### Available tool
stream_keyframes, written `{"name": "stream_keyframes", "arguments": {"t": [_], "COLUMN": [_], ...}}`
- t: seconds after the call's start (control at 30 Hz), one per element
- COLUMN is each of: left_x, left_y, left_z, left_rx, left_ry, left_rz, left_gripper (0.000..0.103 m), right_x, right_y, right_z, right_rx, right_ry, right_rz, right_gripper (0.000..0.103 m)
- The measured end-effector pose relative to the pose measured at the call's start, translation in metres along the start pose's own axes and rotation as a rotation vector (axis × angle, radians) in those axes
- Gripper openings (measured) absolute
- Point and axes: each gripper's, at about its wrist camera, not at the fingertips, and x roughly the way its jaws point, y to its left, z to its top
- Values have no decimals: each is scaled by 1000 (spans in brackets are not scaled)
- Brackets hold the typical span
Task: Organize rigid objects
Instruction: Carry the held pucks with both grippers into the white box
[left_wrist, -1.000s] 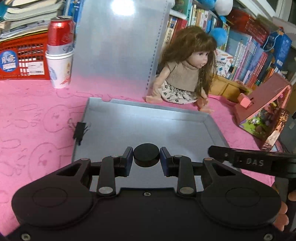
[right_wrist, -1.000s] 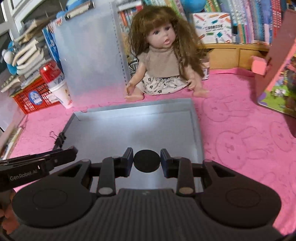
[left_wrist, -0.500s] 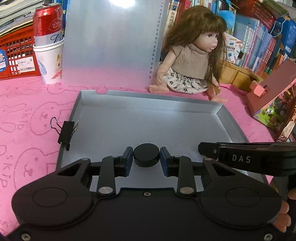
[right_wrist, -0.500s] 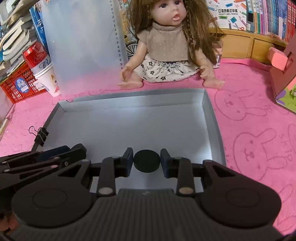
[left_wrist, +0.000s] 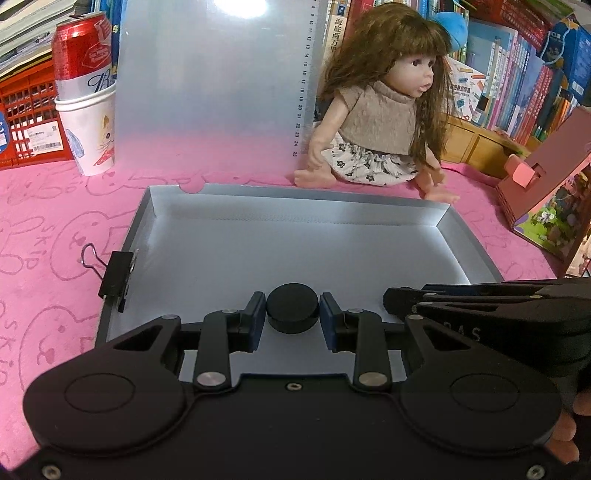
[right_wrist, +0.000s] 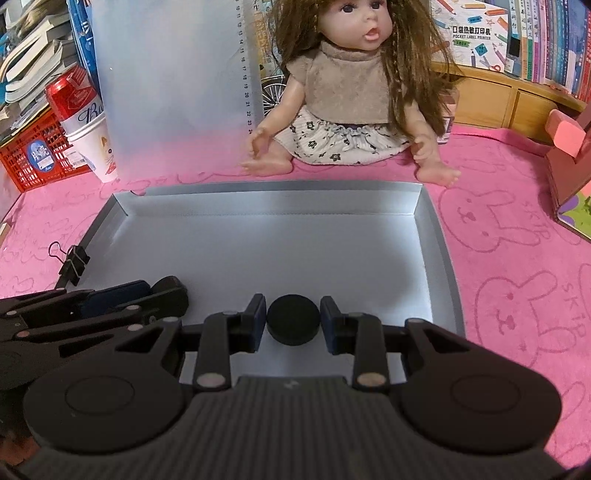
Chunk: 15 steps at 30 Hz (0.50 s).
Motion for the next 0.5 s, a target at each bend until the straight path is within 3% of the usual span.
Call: {"name": "stream_keyframes", "arguments": {"t": [0.5], "left_x": [1], "left_y": [-4], "left_z": [-2], "left_rx": [10], "left_ry": [-8], "left_rz": [8], "left_gripper": [30], "right_x": [0], "right_y": [1], "right_z": [-1], "right_rx": [-7], "right_ry": [-3], "right_rz": [0], "right_gripper": [38]}}
